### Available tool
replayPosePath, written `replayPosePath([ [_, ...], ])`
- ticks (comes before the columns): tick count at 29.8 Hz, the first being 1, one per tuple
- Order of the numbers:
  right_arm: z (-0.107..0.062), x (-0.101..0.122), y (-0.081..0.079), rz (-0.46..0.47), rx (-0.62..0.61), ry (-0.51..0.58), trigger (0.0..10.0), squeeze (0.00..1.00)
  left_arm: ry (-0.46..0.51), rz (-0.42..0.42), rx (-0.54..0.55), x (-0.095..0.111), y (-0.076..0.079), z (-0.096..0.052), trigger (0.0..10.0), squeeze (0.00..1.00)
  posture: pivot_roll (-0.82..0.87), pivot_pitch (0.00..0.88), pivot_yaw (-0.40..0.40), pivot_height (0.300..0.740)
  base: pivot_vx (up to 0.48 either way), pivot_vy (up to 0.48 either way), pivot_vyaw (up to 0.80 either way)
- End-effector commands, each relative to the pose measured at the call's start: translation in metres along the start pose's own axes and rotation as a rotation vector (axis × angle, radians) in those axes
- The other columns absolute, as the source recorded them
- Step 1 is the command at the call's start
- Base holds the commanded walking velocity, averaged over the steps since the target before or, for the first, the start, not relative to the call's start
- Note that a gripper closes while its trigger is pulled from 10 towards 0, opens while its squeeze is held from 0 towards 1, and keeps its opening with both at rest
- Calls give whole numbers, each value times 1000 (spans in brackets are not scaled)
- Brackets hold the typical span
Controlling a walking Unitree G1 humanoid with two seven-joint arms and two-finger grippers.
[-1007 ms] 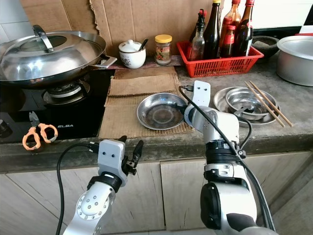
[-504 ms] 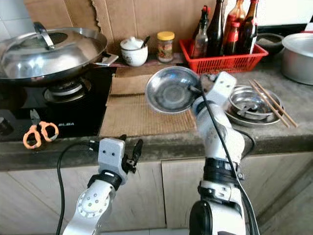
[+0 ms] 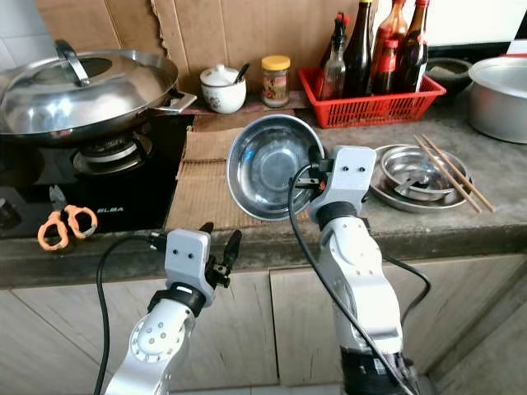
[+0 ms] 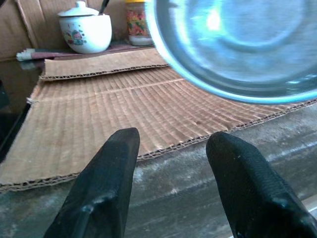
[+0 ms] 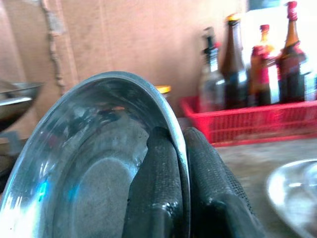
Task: Kitchen organization
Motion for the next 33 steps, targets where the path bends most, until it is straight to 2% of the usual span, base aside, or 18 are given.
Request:
replayPosePath([
  [1,-4,12,4,-41,-13,56,0,0,22,1,3,7,-1,0,10000,0,40,12,2,740,0,0,0],
  [9,-17,7,2,-114,-8,69,0,0,27,5,5,9,-1,0,10000,0,41,13,4,740,0,0,0],
  [18,-21,7,-7,-83,19,83,0,0,26,5,7,8,-2,-1,10000,0,42,11,5,740,0,0,0],
  [33,-18,8,-6,-43,7,81,0,0,23,3,-6,7,2,-2,10000,0,43,5,3,740,-300,0,0],
])
Point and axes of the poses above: a point about 5 cm out from each wrist's last joint towards the gripper, its own z axis pointing out of the wrist towards the gripper, its own x axis along the axis of the wrist's last joint, y = z × x, the point moved 6 cm from there along z, pointing out of the wrist towards the gripper, and after that the axes turned 2 degrees about -z, right-handed, at the moved point
